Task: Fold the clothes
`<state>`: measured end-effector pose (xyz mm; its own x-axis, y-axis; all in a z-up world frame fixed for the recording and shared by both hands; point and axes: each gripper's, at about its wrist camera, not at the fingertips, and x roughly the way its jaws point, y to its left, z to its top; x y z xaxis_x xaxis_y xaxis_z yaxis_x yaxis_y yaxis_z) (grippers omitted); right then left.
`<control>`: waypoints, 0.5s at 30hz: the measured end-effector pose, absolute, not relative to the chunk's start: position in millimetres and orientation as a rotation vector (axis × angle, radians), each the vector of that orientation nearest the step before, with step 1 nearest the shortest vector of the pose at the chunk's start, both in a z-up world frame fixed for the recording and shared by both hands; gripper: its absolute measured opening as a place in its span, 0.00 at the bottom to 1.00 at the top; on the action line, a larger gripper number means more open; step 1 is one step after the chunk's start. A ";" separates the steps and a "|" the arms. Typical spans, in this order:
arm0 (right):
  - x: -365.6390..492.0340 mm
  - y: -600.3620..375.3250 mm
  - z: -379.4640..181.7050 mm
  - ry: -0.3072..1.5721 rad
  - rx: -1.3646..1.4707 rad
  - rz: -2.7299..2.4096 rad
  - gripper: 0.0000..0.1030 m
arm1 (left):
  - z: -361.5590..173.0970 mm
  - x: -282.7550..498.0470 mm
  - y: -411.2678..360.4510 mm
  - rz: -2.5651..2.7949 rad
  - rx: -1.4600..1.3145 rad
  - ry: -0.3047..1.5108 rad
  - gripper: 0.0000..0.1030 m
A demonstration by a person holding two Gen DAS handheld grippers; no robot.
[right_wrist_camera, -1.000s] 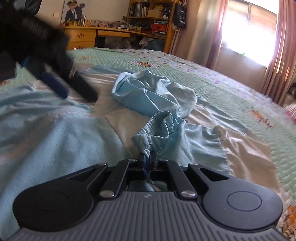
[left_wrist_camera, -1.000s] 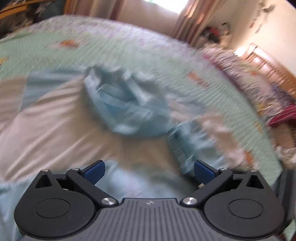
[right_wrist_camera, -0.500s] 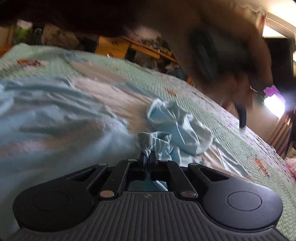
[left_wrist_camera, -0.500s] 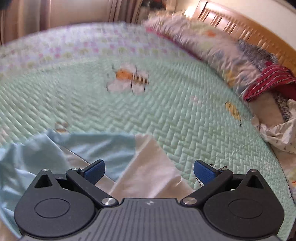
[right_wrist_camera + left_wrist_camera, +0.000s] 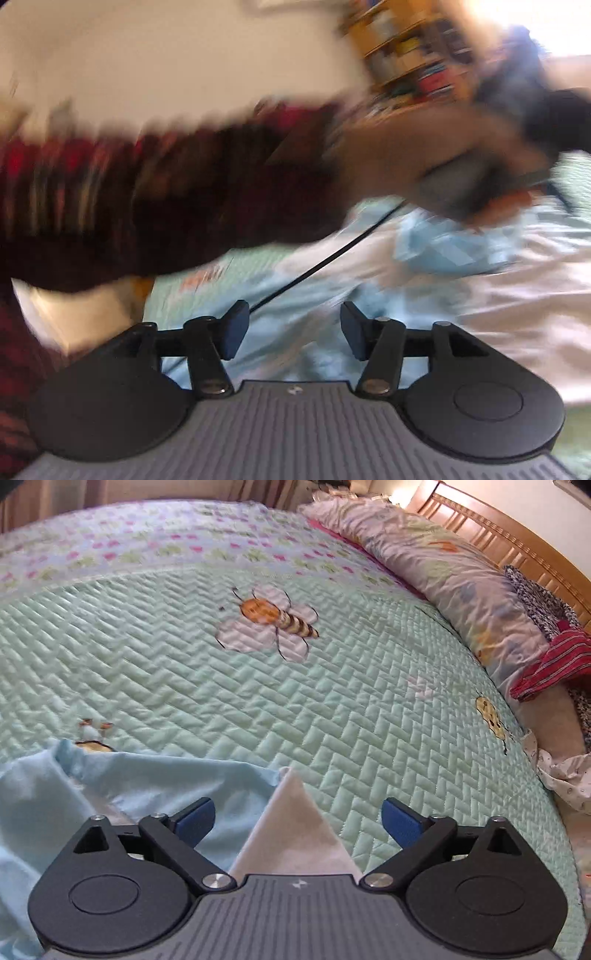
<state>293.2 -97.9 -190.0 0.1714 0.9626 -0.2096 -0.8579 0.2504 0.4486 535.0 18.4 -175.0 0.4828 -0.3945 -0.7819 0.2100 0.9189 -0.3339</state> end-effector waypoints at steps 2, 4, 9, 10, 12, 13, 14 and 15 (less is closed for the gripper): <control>314.9 -129.7 -194.8 0.497 0.388 1.182 0.58 | -180.0 541.0 14.3 -0.392 -0.211 1.011 0.83; 335.5 -160.1 -206.6 0.513 0.514 0.992 0.58 | -183.1 543.0 9.5 -0.400 -0.203 1.002 0.82; 360.2 -181.4 -240.2 0.598 0.660 0.724 0.58 | -190.4 546.6 -3.2 -0.418 -0.163 1.009 0.73; 362.5 -182.4 -245.1 0.612 0.674 0.696 0.58 | -191.6 546.9 -6.3 -0.415 -0.140 1.011 0.69; 364.7 -185.4 -251.2 0.626 0.702 0.675 0.58 | -193.9 548.1 -10.1 -0.415 -0.112 1.017 0.66; 364.7 -187.8 -252.3 0.626 0.705 0.671 0.58 | -194.4 548.4 -10.8 -0.416 -0.107 1.017 0.63; 364.2 -186.9 -252.3 0.625 0.700 0.668 0.58 | -194.9 548.6 -11.6 -0.416 -0.102 1.017 0.62; 363.6 -186.4 -251.9 0.624 0.693 0.664 0.58 | -195.4 548.9 -12.4 -0.417 -0.097 1.017 0.57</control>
<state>363.6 -186.4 -251.9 0.6287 0.7214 -0.2903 -0.3344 0.5878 0.7367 548.9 -12.4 -195.4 0.4545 -0.3816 -0.8049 0.2927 0.9174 -0.2696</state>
